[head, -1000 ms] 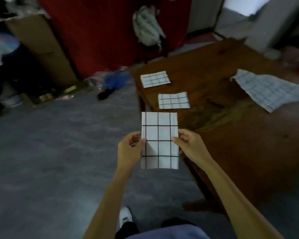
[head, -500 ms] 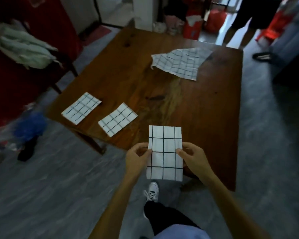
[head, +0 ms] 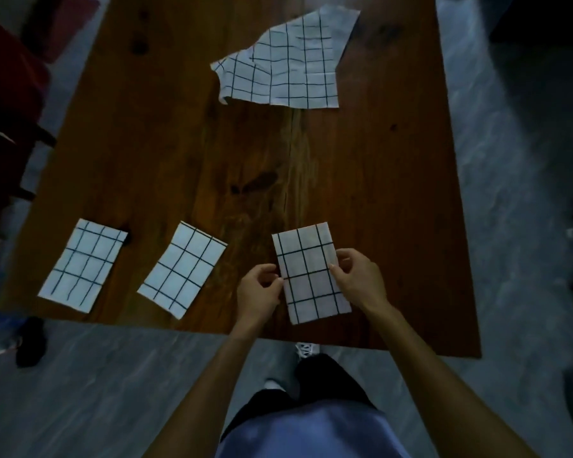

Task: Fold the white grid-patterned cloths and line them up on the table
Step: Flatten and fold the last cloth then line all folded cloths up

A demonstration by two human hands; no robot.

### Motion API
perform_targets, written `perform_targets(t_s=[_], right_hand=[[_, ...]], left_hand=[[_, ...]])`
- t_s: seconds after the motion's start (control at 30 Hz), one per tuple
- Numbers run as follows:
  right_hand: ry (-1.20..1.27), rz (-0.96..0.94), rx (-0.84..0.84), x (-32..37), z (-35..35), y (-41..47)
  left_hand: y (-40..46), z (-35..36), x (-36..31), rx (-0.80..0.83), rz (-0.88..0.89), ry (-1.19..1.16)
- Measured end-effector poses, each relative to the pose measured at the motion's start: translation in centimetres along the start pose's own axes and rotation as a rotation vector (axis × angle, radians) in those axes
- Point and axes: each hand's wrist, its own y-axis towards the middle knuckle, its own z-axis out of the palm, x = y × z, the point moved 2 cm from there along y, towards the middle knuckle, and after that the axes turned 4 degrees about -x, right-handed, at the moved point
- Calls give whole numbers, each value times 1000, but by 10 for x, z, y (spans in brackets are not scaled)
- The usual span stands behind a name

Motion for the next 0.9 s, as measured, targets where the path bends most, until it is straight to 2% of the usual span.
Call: perform_targets(t_s=[0.13, 0.27, 0.4, 0.53, 0.7, 0.9], right_hand=[[-141, 21, -94, 7, -1, -4], [-115, -2, -121, 25, -9, -21], [-46, -102, -181, 54, -32, -55], [-28, -238, -330, 90, -61, -115], [-161, -341, -472, 128, -106, -194], [-222, -401, -573, 149, -165, -253]], left_hand=[[7, -9, -1, 7, 4, 41], [0, -27, -21, 33, 110, 72], [-25, -55, -62, 83, 352, 119], [-64, -90, -104, 181, 626, 299], [-127, -124, -159, 123, 1036, 465], [-191, -130, -197, 55, 1225, 585]])
